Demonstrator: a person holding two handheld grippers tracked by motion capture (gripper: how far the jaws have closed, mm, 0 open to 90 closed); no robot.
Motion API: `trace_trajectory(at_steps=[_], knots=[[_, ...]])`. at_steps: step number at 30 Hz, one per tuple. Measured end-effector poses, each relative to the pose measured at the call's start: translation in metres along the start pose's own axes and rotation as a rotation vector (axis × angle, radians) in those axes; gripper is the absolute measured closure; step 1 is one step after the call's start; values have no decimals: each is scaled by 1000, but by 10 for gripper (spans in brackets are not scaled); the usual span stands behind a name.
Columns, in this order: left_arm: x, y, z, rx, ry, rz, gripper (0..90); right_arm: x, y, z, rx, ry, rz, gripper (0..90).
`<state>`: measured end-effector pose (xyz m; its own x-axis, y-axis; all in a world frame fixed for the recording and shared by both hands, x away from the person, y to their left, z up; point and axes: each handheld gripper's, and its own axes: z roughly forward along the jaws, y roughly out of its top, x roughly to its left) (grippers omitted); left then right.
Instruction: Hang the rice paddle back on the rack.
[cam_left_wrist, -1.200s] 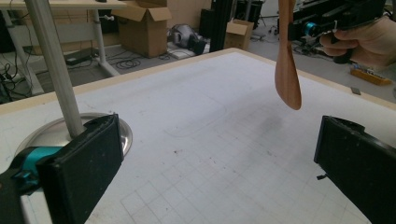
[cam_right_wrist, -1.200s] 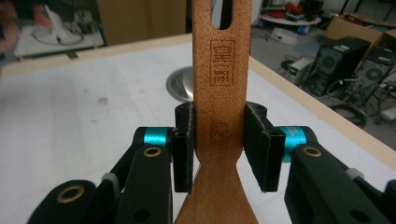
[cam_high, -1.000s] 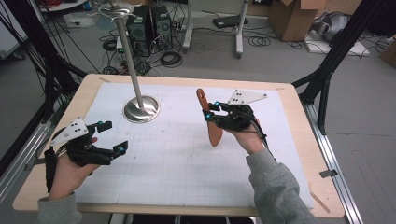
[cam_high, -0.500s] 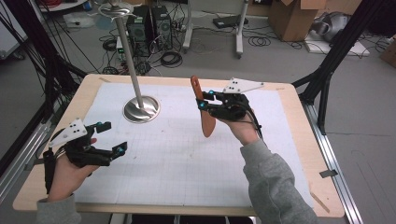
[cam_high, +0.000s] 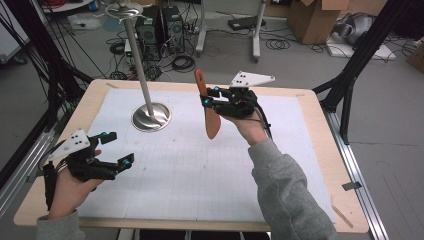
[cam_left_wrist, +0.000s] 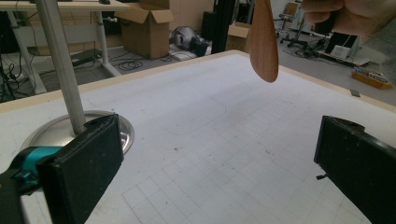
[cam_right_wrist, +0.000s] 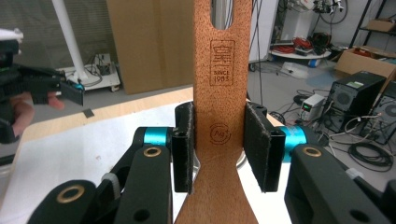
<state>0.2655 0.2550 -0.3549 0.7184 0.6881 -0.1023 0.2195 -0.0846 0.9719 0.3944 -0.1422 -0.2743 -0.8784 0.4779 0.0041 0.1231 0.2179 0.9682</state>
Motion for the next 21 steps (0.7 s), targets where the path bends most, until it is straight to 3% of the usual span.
trace_trajectory(at_steps=[7,21], knots=[[0,-2,0,5,-2,-3,18,-5,8,7,-28,9,21,654],[4,-5,0,1,-6,-17,18,-15,25,24,-39,20,13,654]])
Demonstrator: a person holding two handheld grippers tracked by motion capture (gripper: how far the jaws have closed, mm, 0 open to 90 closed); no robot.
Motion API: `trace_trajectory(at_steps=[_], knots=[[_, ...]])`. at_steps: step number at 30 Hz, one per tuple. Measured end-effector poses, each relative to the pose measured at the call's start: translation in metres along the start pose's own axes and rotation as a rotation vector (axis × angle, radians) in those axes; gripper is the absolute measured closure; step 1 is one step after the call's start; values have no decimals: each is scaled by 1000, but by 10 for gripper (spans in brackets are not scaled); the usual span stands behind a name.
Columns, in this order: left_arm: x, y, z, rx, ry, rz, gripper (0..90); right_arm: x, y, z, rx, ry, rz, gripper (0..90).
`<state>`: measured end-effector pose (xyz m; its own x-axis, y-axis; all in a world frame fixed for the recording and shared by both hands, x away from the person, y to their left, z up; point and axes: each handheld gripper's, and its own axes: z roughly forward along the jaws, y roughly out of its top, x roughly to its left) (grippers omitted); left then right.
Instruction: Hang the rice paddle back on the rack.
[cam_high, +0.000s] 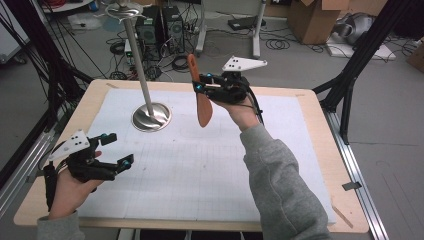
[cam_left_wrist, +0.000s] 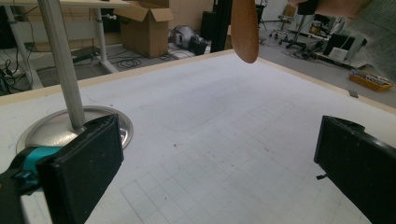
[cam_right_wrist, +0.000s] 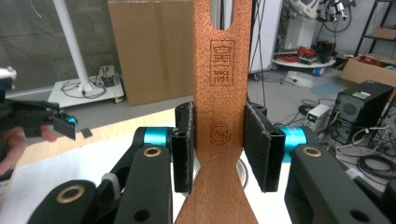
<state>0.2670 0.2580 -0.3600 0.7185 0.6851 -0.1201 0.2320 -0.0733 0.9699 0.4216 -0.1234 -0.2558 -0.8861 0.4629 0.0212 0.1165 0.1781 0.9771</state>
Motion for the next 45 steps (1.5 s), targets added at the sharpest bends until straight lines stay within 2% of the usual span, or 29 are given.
trace_trajectory(at_steps=[7,9,17,26,45], knots=[[1,0,-2,-5,0,-3,18,-2,12,8,0,7,-8,655],[1,0,-2,-11,0,-8,18,-2,16,10,-10,18,0,654],[4,-1,-3,-10,5,-9,18,-5,29,22,-14,42,-19,655],[6,-3,-3,-9,8,-19,18,-13,36,32,-21,67,4,655],[10,-4,-5,-11,9,-31,18,-17,60,54,-24,89,-17,654]])
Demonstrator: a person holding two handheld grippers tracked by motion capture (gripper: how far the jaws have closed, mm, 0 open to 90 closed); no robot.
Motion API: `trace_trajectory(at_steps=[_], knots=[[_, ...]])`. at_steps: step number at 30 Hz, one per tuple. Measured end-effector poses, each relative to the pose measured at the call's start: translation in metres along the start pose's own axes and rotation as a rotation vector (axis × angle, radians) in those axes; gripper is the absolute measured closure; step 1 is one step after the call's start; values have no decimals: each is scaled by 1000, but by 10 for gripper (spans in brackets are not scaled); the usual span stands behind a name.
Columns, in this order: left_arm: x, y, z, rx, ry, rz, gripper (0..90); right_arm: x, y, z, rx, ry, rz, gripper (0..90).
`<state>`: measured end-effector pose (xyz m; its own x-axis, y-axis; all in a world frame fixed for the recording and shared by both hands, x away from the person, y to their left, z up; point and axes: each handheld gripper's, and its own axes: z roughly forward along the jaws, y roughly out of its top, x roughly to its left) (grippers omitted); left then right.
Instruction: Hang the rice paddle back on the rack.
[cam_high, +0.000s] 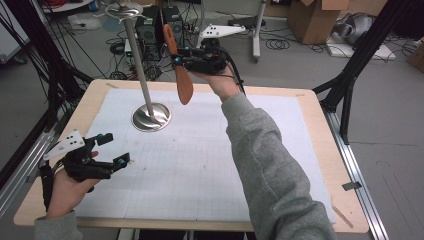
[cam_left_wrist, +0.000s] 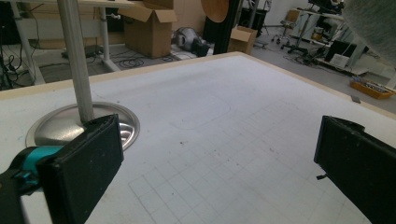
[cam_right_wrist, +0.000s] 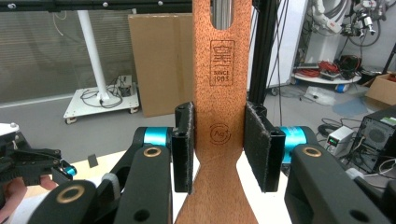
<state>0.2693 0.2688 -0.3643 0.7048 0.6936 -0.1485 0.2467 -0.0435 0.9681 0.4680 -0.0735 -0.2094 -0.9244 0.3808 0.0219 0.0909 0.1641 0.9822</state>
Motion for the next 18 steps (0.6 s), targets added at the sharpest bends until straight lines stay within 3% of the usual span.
trace_trajectory(at_steps=[18], knots=[[0,0,0,3,7,-3,18,-4,16,20,-2,11,14,655]])
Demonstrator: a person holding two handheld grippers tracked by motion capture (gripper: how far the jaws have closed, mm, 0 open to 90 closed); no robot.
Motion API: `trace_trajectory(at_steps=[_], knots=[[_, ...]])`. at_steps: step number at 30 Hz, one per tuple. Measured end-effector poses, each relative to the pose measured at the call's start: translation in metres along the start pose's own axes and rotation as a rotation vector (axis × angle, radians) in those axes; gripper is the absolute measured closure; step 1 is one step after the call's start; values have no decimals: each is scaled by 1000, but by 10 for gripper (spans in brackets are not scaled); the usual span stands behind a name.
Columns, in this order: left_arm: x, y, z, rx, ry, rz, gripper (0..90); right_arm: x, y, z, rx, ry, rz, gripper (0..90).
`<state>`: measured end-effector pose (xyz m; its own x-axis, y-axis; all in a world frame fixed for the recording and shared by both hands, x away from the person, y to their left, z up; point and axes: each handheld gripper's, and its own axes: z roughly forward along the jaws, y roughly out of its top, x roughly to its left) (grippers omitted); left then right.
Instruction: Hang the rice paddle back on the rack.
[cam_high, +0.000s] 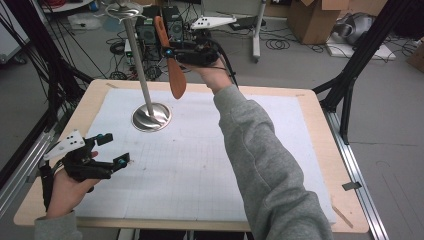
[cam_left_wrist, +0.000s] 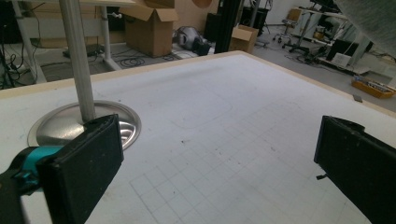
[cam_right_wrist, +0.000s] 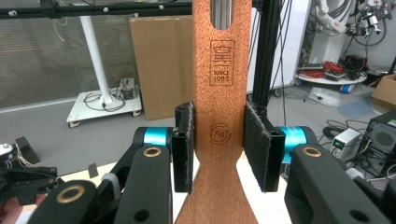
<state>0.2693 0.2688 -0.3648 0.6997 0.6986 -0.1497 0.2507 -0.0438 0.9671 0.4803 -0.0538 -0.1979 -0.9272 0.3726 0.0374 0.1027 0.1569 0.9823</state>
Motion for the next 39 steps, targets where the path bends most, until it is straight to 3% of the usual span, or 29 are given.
trace_trajectory(at_steps=[28,39], knots=[[1,-3,4,10,-8,-3,18,0,10,21,-32,-12,12,654],[1,-4,4,15,-10,-3,18,3,14,28,-26,-39,16,654]])
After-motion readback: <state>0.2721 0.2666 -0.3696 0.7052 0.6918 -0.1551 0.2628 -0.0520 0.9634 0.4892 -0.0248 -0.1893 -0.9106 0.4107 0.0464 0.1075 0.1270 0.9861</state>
